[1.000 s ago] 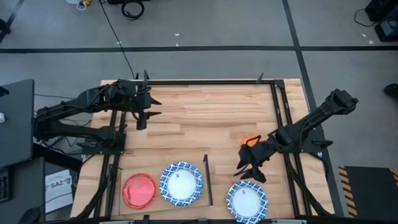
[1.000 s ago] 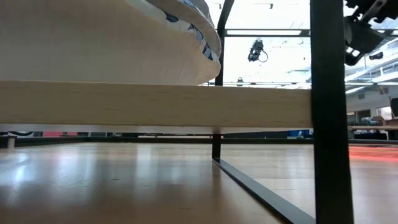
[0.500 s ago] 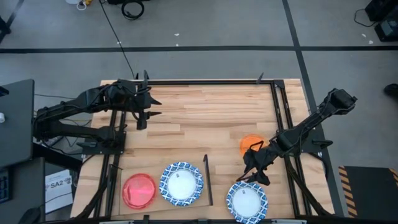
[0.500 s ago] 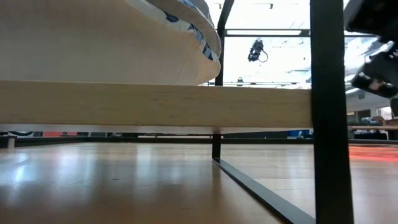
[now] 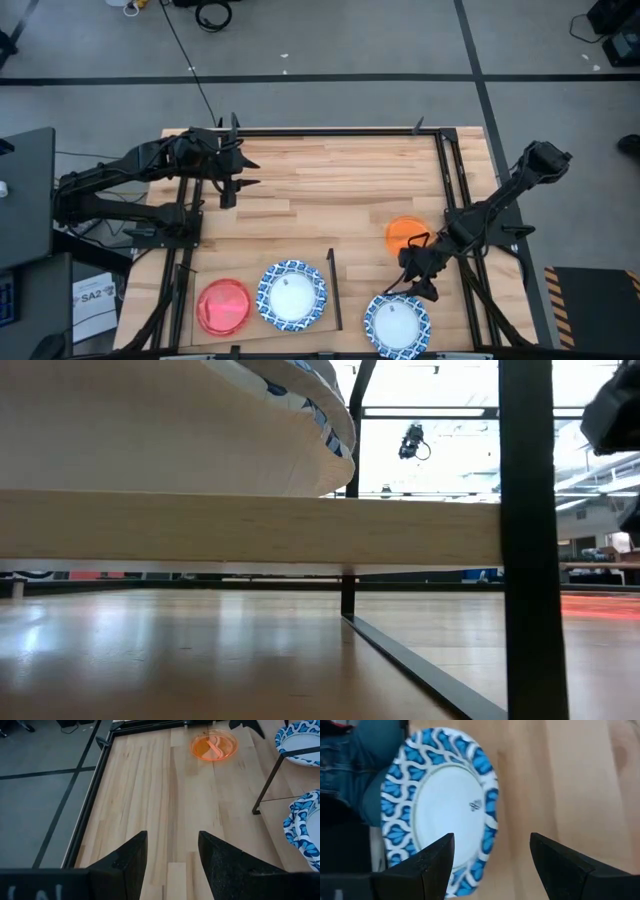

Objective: Place and stack plates onto a shelf
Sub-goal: Stack the blue bowl on top of the other blue bowl on the shelf

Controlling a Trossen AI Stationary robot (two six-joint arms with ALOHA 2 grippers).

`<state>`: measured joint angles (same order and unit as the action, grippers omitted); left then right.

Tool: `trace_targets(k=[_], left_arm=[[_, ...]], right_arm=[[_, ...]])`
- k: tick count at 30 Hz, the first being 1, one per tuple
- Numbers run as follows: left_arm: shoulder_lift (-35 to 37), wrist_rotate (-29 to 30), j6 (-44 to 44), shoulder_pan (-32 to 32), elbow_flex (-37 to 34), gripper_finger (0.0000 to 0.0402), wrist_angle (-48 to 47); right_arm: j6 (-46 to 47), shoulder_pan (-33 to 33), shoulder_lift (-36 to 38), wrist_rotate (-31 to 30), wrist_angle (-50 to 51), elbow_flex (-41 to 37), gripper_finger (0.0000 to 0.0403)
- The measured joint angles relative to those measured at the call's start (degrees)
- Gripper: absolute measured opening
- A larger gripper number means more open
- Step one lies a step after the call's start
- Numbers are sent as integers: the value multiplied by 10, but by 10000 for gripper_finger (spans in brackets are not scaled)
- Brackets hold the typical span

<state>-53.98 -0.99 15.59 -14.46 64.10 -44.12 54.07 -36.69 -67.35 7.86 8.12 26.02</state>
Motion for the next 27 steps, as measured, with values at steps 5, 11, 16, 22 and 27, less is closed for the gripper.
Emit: trace_targets(k=[5,11,16,22,27], left_arm=[[0,0,-1,0,0,183,0],[0,0,-15,0,0,183,0],[0,0,-15,0,0,183,0],[0,0,-15,0,0,183,0],[0,0,-14,0,0,183,0]], right_arm=[[4,-19,0,-47,-12,-12,265],[3,-33,0,-80,-32,-12,265],[2,-41,-17,-110,-41,-12,265],[-11,-45,-88,-72,-109,-12,265],[-15,-45,-134,-57,-161,-12,265]])
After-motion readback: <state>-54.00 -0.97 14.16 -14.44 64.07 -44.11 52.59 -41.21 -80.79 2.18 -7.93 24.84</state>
